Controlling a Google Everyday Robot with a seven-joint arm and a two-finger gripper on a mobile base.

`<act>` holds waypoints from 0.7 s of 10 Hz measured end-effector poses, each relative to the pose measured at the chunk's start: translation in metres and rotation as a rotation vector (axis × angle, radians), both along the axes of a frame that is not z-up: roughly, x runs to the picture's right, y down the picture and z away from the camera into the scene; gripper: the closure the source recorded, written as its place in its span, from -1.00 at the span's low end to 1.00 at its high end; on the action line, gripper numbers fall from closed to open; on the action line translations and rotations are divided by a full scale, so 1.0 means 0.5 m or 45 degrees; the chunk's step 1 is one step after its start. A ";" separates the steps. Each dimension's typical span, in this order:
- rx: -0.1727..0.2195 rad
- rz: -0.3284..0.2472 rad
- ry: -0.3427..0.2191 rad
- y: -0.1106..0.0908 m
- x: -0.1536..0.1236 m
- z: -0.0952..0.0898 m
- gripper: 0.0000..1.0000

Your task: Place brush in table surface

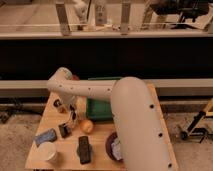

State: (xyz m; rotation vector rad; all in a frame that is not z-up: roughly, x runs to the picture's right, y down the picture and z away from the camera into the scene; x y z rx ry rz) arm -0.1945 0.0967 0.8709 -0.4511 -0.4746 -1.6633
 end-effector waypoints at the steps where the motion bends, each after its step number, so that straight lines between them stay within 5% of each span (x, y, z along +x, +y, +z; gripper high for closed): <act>1: 0.011 0.002 0.001 0.002 -0.001 0.005 0.31; 5: 0.010 0.010 -0.001 0.008 0.000 0.032 -0.50; 7: -0.011 0.008 -0.023 0.011 -0.005 0.041 -0.60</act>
